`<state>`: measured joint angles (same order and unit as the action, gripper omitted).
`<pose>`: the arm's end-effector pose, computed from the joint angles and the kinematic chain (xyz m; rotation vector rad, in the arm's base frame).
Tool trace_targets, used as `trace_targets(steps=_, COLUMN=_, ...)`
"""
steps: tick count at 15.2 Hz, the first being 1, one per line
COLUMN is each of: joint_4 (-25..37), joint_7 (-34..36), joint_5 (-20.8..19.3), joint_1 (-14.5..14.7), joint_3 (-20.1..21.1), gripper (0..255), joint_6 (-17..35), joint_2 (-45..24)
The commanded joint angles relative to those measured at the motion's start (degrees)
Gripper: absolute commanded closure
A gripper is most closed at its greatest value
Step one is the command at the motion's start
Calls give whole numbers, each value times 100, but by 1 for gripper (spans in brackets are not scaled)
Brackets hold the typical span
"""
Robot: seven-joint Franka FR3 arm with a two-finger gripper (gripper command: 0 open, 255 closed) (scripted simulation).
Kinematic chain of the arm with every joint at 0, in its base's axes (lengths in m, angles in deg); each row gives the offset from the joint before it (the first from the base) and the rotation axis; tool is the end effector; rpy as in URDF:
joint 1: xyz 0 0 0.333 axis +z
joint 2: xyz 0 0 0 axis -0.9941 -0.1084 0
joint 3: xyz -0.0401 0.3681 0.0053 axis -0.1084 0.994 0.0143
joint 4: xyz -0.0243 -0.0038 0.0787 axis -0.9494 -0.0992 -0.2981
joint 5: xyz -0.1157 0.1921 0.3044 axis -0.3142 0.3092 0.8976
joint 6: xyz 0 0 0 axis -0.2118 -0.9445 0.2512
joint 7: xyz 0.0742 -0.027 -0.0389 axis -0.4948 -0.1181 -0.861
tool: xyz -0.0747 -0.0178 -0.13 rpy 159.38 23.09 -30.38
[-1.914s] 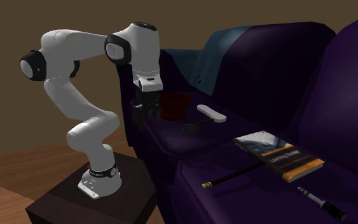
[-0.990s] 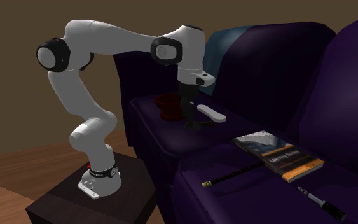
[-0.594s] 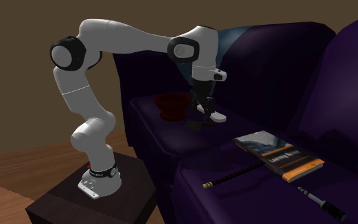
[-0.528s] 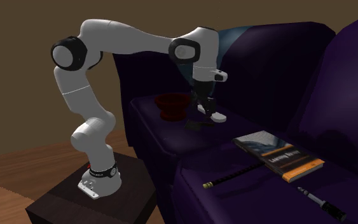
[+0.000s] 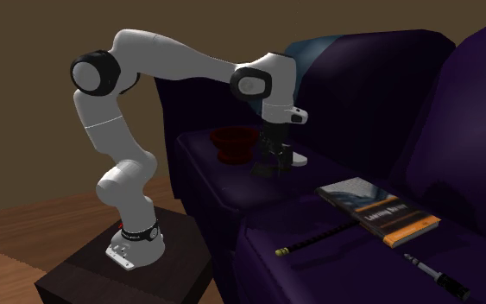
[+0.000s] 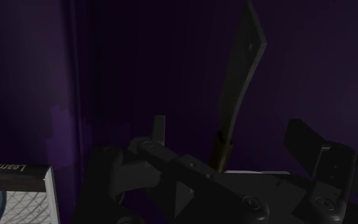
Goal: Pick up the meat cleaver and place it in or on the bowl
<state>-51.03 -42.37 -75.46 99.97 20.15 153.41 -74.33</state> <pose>0.4211 0.1512 0.5405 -2.8186 -1.3396 0.0291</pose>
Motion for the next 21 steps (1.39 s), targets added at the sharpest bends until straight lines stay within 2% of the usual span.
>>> trace_targets(steps=1, joint_4=-30, joint_7=-1, joint_5=0, joint_1=0, joint_3=0, gripper=0, joint_6=28, joint_2=5)
trace_targets(steps=6, joint_4=-28, joint_7=-1, joint_5=0, joint_1=0, joint_3=0, gripper=0, joint_6=27, joint_2=4)
trace_targets(steps=7, joint_4=-28, joint_7=-1, joint_5=0, joint_1=0, joint_3=0, gripper=255, joint_6=27, joint_2=4)
trace_targets(steps=16, joint_4=-28, joint_7=-1, joint_5=0, joint_1=0, joint_3=0, gripper=255, joint_6=27, joint_2=4)
trace_targets(steps=21, joint_4=342, joint_7=6, joint_5=-3, joint_1=-2, joint_3=-4, gripper=255, joint_6=-357, joint_2=18)
